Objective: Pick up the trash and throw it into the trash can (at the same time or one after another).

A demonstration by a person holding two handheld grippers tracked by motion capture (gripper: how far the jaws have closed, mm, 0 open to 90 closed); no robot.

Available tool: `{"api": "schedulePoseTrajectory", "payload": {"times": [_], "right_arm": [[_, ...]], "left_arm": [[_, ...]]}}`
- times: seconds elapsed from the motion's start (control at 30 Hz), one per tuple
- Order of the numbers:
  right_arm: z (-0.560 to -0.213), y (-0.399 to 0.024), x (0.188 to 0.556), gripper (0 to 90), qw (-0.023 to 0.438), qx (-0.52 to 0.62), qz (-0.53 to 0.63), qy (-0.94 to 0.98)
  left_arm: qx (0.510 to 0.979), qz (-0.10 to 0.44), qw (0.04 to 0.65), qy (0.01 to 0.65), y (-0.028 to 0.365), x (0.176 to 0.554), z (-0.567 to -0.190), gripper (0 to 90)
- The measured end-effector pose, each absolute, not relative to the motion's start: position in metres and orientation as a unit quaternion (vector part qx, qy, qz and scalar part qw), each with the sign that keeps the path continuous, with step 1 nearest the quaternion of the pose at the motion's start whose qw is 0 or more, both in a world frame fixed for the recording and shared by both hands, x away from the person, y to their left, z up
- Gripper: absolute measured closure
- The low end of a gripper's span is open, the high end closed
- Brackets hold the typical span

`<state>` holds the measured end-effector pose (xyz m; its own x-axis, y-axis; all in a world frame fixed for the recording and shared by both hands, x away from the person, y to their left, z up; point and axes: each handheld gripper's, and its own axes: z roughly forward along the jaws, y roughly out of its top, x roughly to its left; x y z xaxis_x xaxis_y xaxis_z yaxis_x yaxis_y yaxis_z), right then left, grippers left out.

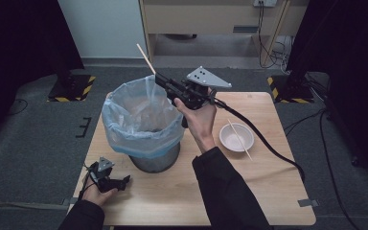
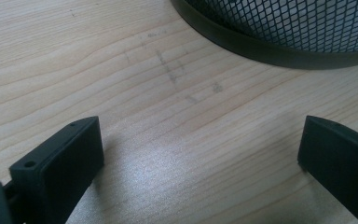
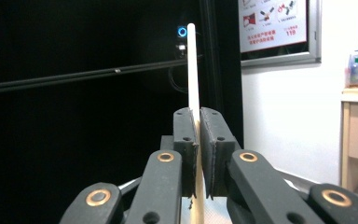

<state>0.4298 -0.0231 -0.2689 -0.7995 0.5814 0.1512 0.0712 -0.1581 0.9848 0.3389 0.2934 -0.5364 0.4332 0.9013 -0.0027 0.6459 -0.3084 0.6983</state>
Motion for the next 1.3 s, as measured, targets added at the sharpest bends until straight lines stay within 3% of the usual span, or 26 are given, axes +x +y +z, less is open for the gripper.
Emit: {"api": "schedulePoseTrajectory", "payload": {"times": [0.3, 0.37, 0.5, 0.63, 0.8, 1.17, 1.3], "right_arm": [[-0.28, -0.011, 0.433, 85.4, 0.16, 0.264, 0.713, 0.629], [-0.281, -0.01, 0.434, 82.6, 0.158, 0.265, 0.713, 0.629], [-0.279, -0.012, 0.436, 63.7, 0.15, 0.267, 0.715, 0.628], [-0.273, -0.018, 0.434, 60.3, 0.158, 0.264, 0.716, 0.626], [-0.261, -0.039, 0.43, 54.6, 0.193, 0.264, 0.705, 0.63], [-0.279, -0.141, 0.414, 32.6, 0.254, 0.314, 0.677, 0.615], [-0.277, -0.167, 0.407, 31.3, 0.269, 0.331, 0.668, 0.61]], "left_arm": [[0.784, 0.199, 0.32, 0.493, 0.293, 0.339, -0.536, 0.0], [0.784, 0.199, 0.32, 0.493, 0.293, 0.339, -0.536, 0.0], [0.784, 0.199, 0.32, 0.493, 0.293, 0.339, -0.536, 0.0], [0.784, 0.199, 0.32, 0.493, 0.293, 0.339, -0.536, 0.0], [0.784, 0.2, 0.32, 0.493, 0.293, 0.339, -0.536, 0.0], [0.785, 0.199, 0.319, 0.493, 0.294, 0.339, -0.536, 0.0], [0.785, 0.199, 0.319, 0.493, 0.294, 0.339, -0.536, 0.0]]}}
